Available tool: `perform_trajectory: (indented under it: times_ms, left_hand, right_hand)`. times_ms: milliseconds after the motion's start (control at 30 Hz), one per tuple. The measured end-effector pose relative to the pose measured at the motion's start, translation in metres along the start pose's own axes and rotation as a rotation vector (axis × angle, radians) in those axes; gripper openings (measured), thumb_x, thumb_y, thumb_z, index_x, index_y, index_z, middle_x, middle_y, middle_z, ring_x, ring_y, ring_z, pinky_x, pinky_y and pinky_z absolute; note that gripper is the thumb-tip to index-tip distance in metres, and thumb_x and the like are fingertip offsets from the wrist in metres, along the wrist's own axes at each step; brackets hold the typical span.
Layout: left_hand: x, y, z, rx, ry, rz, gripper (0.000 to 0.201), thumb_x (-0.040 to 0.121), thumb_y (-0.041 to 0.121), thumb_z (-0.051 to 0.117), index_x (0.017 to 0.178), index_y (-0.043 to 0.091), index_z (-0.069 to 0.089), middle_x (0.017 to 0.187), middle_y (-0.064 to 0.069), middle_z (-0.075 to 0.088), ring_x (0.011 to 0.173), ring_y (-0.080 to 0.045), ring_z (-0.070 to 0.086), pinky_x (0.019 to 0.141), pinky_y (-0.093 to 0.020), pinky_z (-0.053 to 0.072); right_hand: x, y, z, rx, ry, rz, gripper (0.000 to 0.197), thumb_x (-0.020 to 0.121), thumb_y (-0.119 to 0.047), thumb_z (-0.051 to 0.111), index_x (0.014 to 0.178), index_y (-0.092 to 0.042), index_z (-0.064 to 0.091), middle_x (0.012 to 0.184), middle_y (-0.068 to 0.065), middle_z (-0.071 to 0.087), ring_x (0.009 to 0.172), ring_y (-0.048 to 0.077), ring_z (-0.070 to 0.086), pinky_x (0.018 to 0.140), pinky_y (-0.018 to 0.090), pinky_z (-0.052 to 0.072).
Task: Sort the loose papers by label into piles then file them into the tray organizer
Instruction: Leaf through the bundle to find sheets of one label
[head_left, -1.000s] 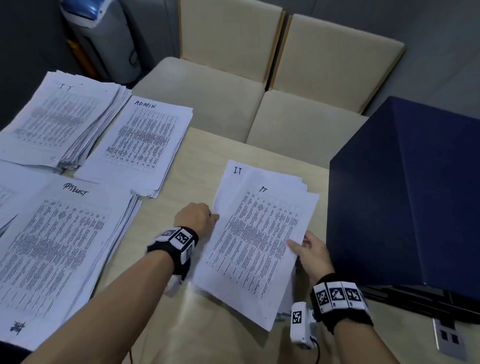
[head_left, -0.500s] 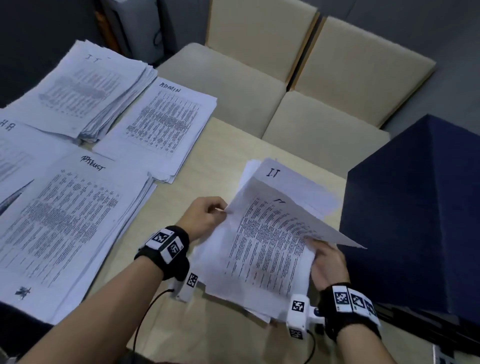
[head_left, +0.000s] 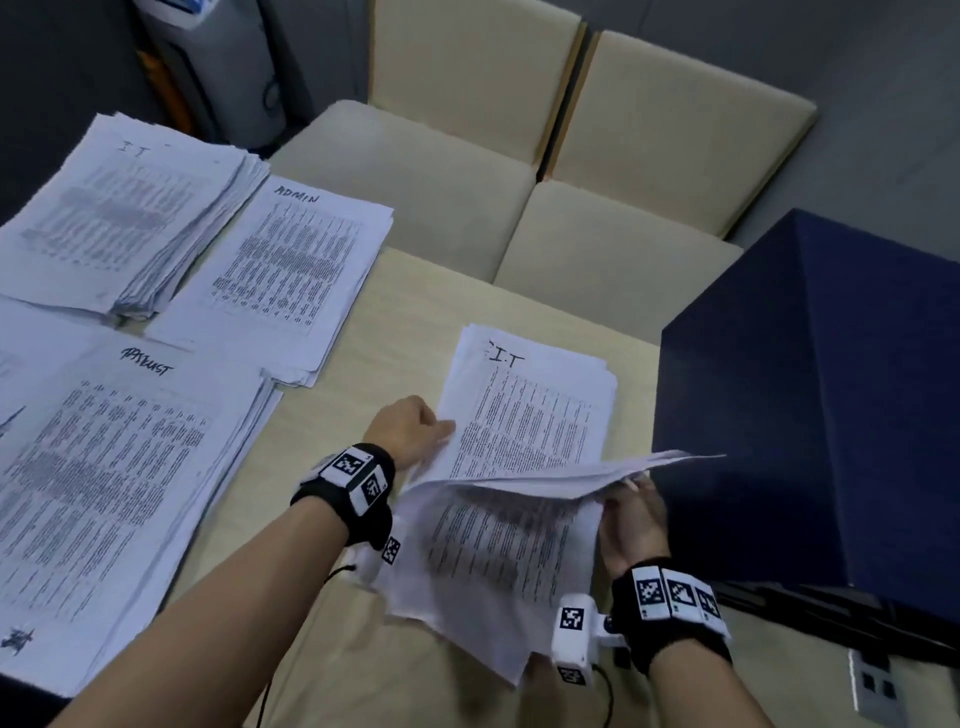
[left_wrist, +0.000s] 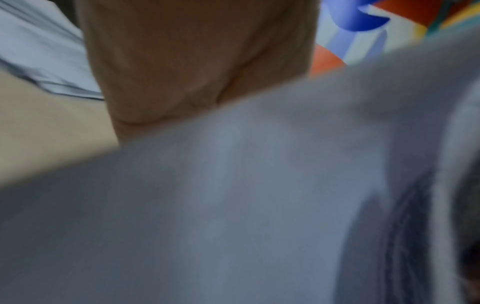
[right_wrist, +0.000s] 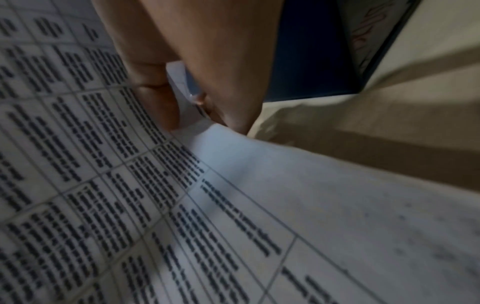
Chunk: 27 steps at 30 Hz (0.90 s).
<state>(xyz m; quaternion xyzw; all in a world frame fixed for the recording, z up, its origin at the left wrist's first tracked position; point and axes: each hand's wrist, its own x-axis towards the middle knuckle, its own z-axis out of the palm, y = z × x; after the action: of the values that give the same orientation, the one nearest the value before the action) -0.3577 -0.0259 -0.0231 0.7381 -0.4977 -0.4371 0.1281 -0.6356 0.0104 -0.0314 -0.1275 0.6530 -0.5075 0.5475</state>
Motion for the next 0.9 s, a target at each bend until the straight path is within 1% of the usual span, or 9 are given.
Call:
perform_trajectory:
  times_ms: [100, 200, 267, 400, 467, 567, 700, 800, 900]
  left_hand:
    - [0.008, 0.006, 0.008, 0.284, 0.027, 0.015, 0.041, 0.084, 0.050, 0.071, 0.090, 0.014, 0.052, 0.086, -0.003, 0.060, 0.081, -0.024, 0.055, 0.069, -0.031, 0.042]
    - [0.010, 0.006, 0.017, 0.250, 0.081, 0.082, 0.036, 0.088, 0.033, 0.072, 0.073, 0.016, 0.044, 0.075, -0.004, 0.056, 0.070, -0.023, 0.050, 0.062, -0.030, 0.039]
    - [0.008, 0.001, 0.018, 0.253, 0.153, 0.161, 0.033, 0.091, 0.020, 0.065, 0.067, 0.014, 0.043, 0.067, -0.006, 0.054, 0.066, -0.025, 0.049, 0.057, -0.032, 0.036]
    - [0.001, -0.016, 0.004, 0.414, 0.241, 0.308, 0.035, 0.097, 0.033, 0.058, 0.070, 0.012, 0.049, 0.064, -0.008, 0.059, 0.062, -0.031, 0.057, 0.056, -0.039, 0.048]
    - [-0.004, -0.022, -0.004, 0.436, 0.286, 0.395, 0.035, 0.097, 0.030, 0.057, 0.066, 0.018, 0.043, 0.057, 0.001, 0.049, 0.055, -0.027, 0.049, 0.052, -0.034, 0.039]
    - [-0.013, -0.021, -0.015, 0.190, 0.305, 0.522, 0.031, 0.091, 0.002, 0.056, 0.070, 0.022, 0.045, 0.056, 0.008, 0.046, 0.053, -0.017, 0.045, 0.053, -0.029, 0.032]
    - [-0.033, -0.005, -0.026, -0.218, 0.096, 0.432, 0.051, 0.084, -0.020, 0.042, 0.100, 0.021, 0.067, 0.088, 0.019, 0.070, 0.080, 0.011, 0.063, 0.070, -0.003, 0.044]
    - [-0.042, 0.003, -0.029, -0.422, -0.073, 0.362, 0.057, 0.077, -0.025, 0.047, 0.106, 0.018, 0.070, 0.100, 0.010, 0.076, 0.096, -0.005, 0.070, 0.080, -0.013, 0.053]
    - [-0.045, 0.006, -0.027, -0.480, -0.215, 0.295, 0.053, 0.072, -0.009, 0.056, 0.120, 0.013, 0.063, 0.113, -0.003, 0.073, 0.105, -0.017, 0.069, 0.088, -0.032, 0.057]
  right_hand:
    - [-0.002, 0.005, -0.007, -0.089, 0.001, 0.053, 0.034, 0.075, 0.022, 0.054, 0.100, 0.002, 0.068, 0.095, 0.023, 0.067, 0.086, 0.031, 0.064, 0.084, 0.041, 0.053]
    - [-0.003, 0.008, -0.017, -0.254, 0.041, 0.111, 0.018, 0.072, 0.013, 0.066, 0.082, -0.002, 0.065, 0.091, 0.021, 0.067, 0.084, 0.032, 0.064, 0.080, 0.045, 0.053]
    - [-0.004, 0.008, -0.020, -0.245, 0.041, 0.138, 0.017, 0.075, 0.009, 0.066, 0.086, -0.003, 0.067, 0.097, 0.021, 0.071, 0.091, 0.036, 0.069, 0.088, 0.050, 0.057]
    - [-0.002, 0.008, -0.019, -0.149, 0.102, 0.085, 0.019, 0.081, 0.003, 0.068, 0.094, -0.011, 0.066, 0.107, 0.020, 0.072, 0.101, 0.038, 0.070, 0.096, 0.055, 0.056]
    - [-0.003, 0.002, -0.016, -0.121, 0.090, 0.053, 0.014, 0.083, 0.005, 0.066, 0.088, -0.009, 0.066, 0.099, 0.018, 0.073, 0.093, 0.035, 0.070, 0.090, 0.049, 0.058]
    - [-0.003, -0.011, -0.006, -0.051, 0.024, 0.014, 0.022, 0.087, 0.011, 0.056, 0.076, -0.005, 0.064, 0.073, 0.010, 0.070, 0.071, 0.027, 0.066, 0.067, 0.035, 0.055]
    - [-0.003, -0.017, 0.008, 0.038, -0.027, -0.004, 0.017, 0.087, 0.009, 0.052, 0.082, -0.005, 0.061, 0.071, 0.007, 0.071, 0.065, 0.024, 0.070, 0.058, 0.029, 0.056]
    - [0.001, -0.017, 0.016, -0.010, -0.040, -0.004, 0.017, 0.081, 0.006, 0.055, 0.073, -0.009, 0.058, 0.075, 0.006, 0.064, 0.078, 0.027, 0.063, 0.073, 0.035, 0.051]
    - [-0.001, -0.020, 0.023, -0.053, -0.067, -0.030, 0.023, 0.082, 0.009, 0.052, 0.070, -0.010, 0.056, 0.075, 0.004, 0.059, 0.078, 0.025, 0.057, 0.073, 0.030, 0.045]
